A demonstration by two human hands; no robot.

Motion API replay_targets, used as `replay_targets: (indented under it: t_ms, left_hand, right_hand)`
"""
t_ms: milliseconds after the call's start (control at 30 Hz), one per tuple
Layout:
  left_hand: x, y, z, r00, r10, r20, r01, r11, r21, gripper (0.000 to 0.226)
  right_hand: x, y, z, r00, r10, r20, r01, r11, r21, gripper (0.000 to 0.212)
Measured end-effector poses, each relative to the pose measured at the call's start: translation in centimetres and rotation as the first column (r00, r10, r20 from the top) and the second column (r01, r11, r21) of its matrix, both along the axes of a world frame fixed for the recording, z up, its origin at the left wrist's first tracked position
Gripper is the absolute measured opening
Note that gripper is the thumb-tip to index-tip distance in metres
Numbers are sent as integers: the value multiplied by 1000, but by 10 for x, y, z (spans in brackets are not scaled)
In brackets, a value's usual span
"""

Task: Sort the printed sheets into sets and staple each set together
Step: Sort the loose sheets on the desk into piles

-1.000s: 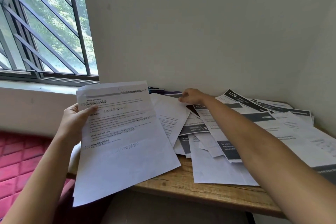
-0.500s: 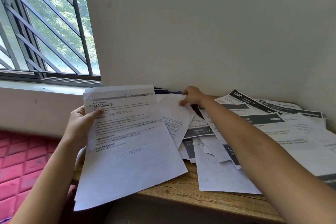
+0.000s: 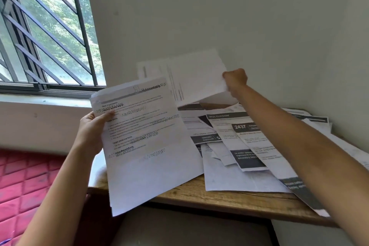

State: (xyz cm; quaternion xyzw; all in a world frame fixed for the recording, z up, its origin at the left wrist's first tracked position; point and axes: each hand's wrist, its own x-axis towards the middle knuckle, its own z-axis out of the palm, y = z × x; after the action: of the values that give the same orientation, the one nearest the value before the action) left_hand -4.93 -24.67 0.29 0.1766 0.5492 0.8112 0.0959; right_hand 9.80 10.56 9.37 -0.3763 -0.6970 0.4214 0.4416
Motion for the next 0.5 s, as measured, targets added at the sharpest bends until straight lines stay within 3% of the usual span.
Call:
replay_targets:
  t_ms: [100, 233, 367, 500]
  left_hand:
    - [7, 2, 2, 999, -22, 37, 22, 1000, 17, 7]
    - [12, -1, 3, 997, -42, 70, 42, 999, -8, 6]
    - [13, -4, 3, 994, -33, 100, 38, 998, -49, 5]
    - [13, -1, -2, 993, -2, 118, 12, 996, -88, 8]
  right_hand:
    - [34, 0, -7, 1000, -18, 0, 18, 993, -117, 34]
    - [86, -15, -37, 999, 34, -36, -42, 969, -244, 39]
    - [135, -43, -66, 990, 141, 16, -133, 959, -250, 29]
    - [168, -70, -71, 935, 264, 238, -205, 948, -244, 50]
